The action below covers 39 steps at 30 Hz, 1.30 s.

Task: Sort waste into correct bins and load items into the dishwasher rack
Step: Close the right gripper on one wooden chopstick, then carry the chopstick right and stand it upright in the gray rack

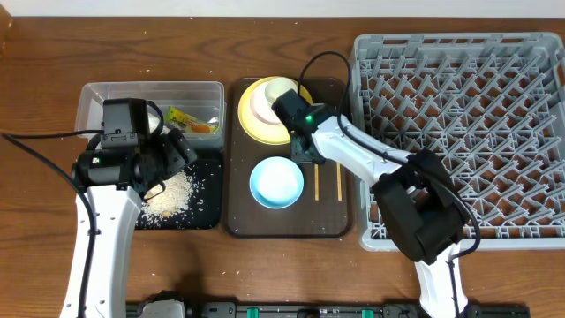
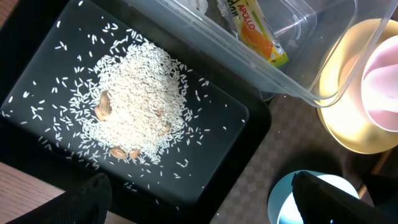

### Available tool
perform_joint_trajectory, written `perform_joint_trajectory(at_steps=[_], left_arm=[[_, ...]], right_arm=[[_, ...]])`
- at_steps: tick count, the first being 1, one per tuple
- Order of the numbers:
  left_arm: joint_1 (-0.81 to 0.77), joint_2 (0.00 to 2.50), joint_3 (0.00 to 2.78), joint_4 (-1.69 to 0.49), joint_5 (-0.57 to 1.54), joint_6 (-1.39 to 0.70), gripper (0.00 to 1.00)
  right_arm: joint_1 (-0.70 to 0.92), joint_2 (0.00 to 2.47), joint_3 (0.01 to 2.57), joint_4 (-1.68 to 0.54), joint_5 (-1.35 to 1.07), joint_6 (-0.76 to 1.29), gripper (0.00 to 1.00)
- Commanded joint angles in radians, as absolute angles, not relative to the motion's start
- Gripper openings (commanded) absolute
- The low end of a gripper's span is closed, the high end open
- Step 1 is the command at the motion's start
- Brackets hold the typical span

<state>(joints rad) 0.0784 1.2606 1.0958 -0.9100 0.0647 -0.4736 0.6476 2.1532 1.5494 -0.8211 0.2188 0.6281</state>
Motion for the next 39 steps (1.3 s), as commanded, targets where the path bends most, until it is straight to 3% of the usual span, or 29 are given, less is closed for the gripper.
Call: perform_joint_trajectory(at_steps=[1,19,39], left_arm=[[0.082,1.262,1.11,-0.912,0.059,-0.468,0.95],[0.082,1.262,1.11,-0.912,0.059,-0.468,0.96],[0.082,1.262,1.11,-0.912,0.059,-0.468,0.96]], right_arm=[[0.618,2.107,1.61,-0.865,0.228,0.631,0.01],[0.505,1.79,1.636,-0.997,0.27,0.424,0.01],[0.373,1.816,1.621,-1.024,0.288,0.33,0.01]])
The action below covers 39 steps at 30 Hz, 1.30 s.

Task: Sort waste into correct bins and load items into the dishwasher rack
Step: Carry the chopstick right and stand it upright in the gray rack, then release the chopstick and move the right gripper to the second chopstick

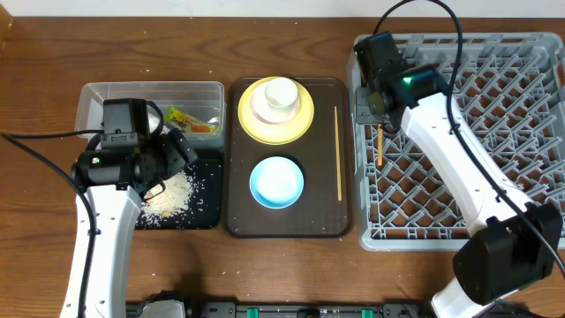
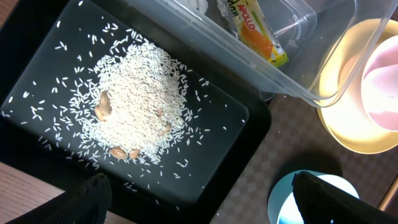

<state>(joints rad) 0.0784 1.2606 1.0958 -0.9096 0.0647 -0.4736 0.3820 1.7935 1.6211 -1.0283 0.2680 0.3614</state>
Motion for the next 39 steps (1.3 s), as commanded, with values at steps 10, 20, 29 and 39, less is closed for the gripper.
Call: perform_joint_trajectory(at_steps=[10,20,29,39], left_arm=[[0.082,1.262,1.11,-0.912,0.059,-0.468,0.96],[0.082,1.262,1.11,-0.912,0.059,-0.468,0.96],[0.082,1.262,1.11,-0.912,0.059,-0.468,0.96],[0.082,1.262,1.11,-0.912,0.059,-0.468,0.96]], right_arm=[[0.371,1.889,1.62,-0.982,0.289,0.313,0.01],[0.366,1.963,1.62,-0.957,0.292,0.313,0.01],[0.367,1.993,1.62,-0.954,0.292,0.313,0.02],[0.367,1.989,1.624,-0.964,0.291,0.282,0.37]])
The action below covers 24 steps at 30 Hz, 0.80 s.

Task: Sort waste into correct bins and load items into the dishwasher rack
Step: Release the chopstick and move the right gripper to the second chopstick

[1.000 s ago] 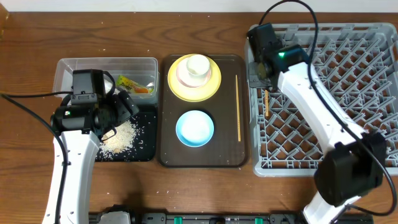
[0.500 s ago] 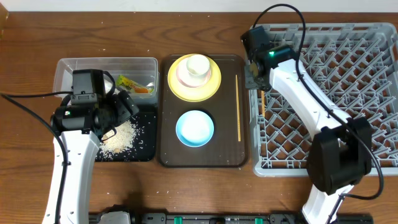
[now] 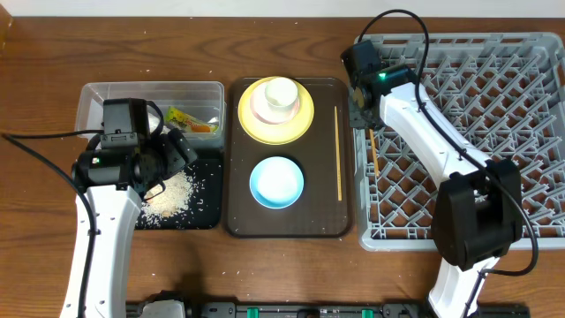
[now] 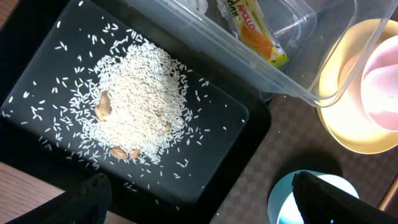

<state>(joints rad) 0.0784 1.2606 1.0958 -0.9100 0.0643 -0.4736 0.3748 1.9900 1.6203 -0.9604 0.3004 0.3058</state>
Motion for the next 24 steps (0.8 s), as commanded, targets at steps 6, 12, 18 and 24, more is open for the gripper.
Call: perform_joint_trajectory(at_steps=[6,12,18,24], left_arm=[[0.082,1.262,1.11,-0.912,0.059,-0.468,0.96],[0.082,1.262,1.11,-0.912,0.059,-0.468,0.96],[0.082,1.262,1.11,-0.912,0.059,-0.468,0.96],[0.082,1.262,1.11,-0.912,0.059,-0.468,0.96]], right_arm=[[0.381,1.958,1.717,-1.069,0.265,0.275,0.4],[0.434,1.919,1.843,-1.113,0.12,0.341,0.41],[0.534,1.91,1.852,-1.103,0.092,0.513,0.4],[0.648,1.917,1.794,-1.09,0.325,0.624,0.34]])
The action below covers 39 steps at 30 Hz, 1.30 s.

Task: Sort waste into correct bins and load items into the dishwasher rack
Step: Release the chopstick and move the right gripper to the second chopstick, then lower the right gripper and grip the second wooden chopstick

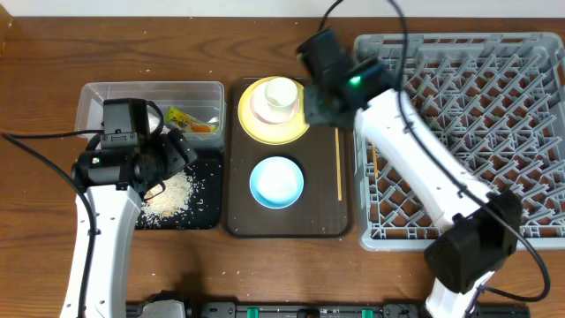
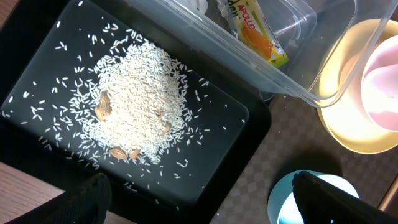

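Note:
My right gripper (image 1: 314, 108) hangs over the brown tray (image 1: 240, 223), at the yellow plate's (image 1: 250, 124) right rim and the top end of a wooden chopstick (image 1: 338, 168); the arm hides its jaws. A second chopstick (image 1: 374, 162) lies in the grey dishwasher rack (image 1: 494, 132) near its left wall. A pink bowl with a pale cup (image 1: 279, 95) sits on the plate, and a blue bowl (image 1: 276, 182) lies below. My left gripper (image 2: 202, 208) is open above the black tray (image 2: 37, 50), which holds rice (image 2: 134, 102).
The clear bin (image 1: 97, 97) at the back left holds a yellow-orange wrapper (image 2: 255, 34). A few brown nut pieces lie in the rice. The black tray touches the brown tray's left side. The rack fills the table's right side.
My right gripper has moved from the rack's top-left corner to the left, over the brown tray beside the yellow plate. The chopstick stays in the rack. The left arm has not moved.
At first my right gripper was down on the brown tray by two chopsticks. Then it was over the rack's left part with one chopstick, one remaining on the tray. Then that chopstick lay in the rack, and now the gripper is back over the tray.

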### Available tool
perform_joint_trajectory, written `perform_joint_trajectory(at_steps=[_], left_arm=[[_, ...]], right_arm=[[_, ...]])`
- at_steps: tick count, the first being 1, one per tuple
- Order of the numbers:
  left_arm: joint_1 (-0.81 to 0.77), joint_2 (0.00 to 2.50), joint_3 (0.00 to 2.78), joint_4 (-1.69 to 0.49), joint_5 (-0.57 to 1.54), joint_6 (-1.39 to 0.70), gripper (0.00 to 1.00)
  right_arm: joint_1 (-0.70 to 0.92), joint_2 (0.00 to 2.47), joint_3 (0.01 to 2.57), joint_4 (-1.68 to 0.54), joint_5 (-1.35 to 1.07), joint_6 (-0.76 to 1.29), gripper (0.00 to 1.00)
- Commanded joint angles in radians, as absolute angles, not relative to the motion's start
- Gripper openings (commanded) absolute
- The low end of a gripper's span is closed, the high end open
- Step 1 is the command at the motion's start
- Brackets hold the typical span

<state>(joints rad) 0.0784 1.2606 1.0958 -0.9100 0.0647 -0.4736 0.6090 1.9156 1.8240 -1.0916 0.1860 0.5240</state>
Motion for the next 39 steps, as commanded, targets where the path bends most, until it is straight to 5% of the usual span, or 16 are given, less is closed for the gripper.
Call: perform_joint_trajectory(at_steps=[1,8,39], left_arm=[[0.082,1.262,1.11,-0.912,0.059,-0.468,0.96],[0.082,1.262,1.11,-0.912,0.059,-0.468,0.96],[0.082,1.262,1.11,-0.912,0.059,-0.468,0.96]], right_arm=[[0.663,1.917,1.777,-1.084,0.359,0.654,0.33],[0.694,1.917,1.65,-0.965,0.395,0.703,0.18],[0.654,1.917,1.208,-0.579,0.488,0.698,0.23]])
